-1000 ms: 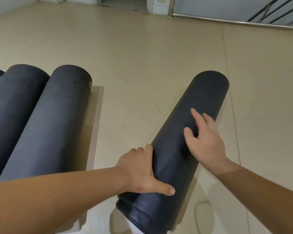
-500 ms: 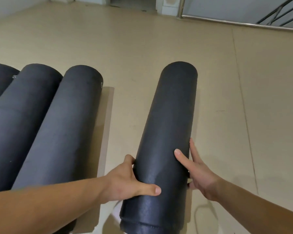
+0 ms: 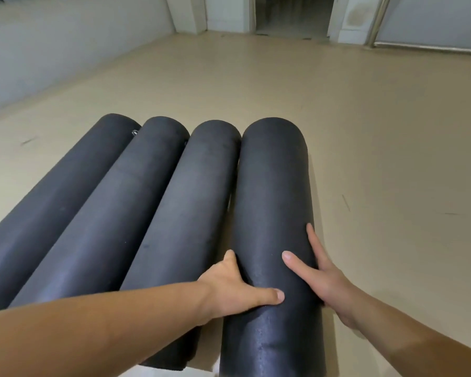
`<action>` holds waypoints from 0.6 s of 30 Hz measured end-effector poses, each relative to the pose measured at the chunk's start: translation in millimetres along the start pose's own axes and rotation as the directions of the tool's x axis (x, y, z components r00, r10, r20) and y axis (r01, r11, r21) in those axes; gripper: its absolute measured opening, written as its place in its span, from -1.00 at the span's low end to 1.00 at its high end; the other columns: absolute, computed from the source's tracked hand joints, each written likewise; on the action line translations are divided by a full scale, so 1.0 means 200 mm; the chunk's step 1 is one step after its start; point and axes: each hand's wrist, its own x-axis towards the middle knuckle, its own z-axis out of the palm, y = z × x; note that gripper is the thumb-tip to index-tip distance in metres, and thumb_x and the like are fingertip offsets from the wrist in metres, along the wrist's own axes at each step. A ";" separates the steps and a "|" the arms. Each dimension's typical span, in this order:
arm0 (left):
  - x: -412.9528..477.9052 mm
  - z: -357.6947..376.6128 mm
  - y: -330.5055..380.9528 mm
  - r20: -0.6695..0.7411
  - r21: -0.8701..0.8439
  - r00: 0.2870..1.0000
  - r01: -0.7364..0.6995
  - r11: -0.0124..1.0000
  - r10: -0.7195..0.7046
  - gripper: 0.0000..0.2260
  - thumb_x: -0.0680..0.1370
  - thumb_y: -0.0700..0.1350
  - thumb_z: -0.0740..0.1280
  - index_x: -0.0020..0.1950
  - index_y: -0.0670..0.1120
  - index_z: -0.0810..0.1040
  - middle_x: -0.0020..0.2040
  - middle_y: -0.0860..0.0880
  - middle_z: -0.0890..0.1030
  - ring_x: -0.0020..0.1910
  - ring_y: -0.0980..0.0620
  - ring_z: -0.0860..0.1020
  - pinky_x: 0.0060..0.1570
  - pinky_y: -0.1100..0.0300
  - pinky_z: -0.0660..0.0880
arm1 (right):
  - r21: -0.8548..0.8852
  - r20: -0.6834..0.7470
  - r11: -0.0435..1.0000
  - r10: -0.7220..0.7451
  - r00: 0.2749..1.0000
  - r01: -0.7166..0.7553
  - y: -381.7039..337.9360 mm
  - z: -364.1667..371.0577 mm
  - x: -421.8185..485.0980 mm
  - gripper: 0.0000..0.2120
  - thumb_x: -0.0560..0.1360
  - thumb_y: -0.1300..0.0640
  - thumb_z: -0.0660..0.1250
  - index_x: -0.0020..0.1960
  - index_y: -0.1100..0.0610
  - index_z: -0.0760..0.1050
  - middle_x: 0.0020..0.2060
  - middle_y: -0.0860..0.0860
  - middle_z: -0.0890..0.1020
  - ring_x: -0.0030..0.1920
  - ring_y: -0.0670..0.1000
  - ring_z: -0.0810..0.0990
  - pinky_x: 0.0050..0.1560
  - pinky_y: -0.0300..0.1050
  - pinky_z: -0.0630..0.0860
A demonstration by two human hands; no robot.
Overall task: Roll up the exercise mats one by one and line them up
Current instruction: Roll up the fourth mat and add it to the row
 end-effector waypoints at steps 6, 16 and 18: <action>0.01 -0.11 0.10 -0.026 0.353 0.999 -0.022 0.935 0.033 -0.07 0.18 0.44 0.55 0.39 0.01 0.36 0.19 0.09 0.56 0.12 0.02 0.61 0.13 0.06 0.64 | 0.005 -0.082 1.000 -0.022 0.996 0.023 0.01 0.09 0.02 -0.13 0.37 -0.33 0.53 0.41 -0.68 0.00 0.40 -0.33 0.41 0.32 -0.16 0.51 0.31 -0.15 0.47; 0.02 -0.18 0.04 -0.123 0.365 0.988 -0.046 0.930 0.097 -0.23 0.28 0.48 0.48 0.29 0.05 0.40 0.07 0.09 0.58 0.03 0.04 0.62 0.06 0.06 0.64 | -0.070 -0.109 0.998 -0.004 0.994 -0.004 -0.03 0.22 0.05 -0.19 0.41 -0.38 0.46 0.34 -0.72 -0.09 0.43 -0.32 0.36 0.35 -0.12 0.47 0.43 -0.05 0.45; 0.03 -0.19 0.05 -0.165 0.416 0.977 -0.053 0.908 0.133 -0.24 0.32 0.49 0.44 0.32 0.03 0.42 0.15 0.05 0.53 0.11 0.00 0.58 0.11 0.03 0.62 | -0.072 -0.088 0.997 0.009 0.996 -0.015 -0.04 0.21 0.05 -0.08 0.37 -0.41 0.47 0.46 -0.65 -0.13 0.45 -0.31 0.35 0.35 -0.11 0.46 0.44 -0.04 0.44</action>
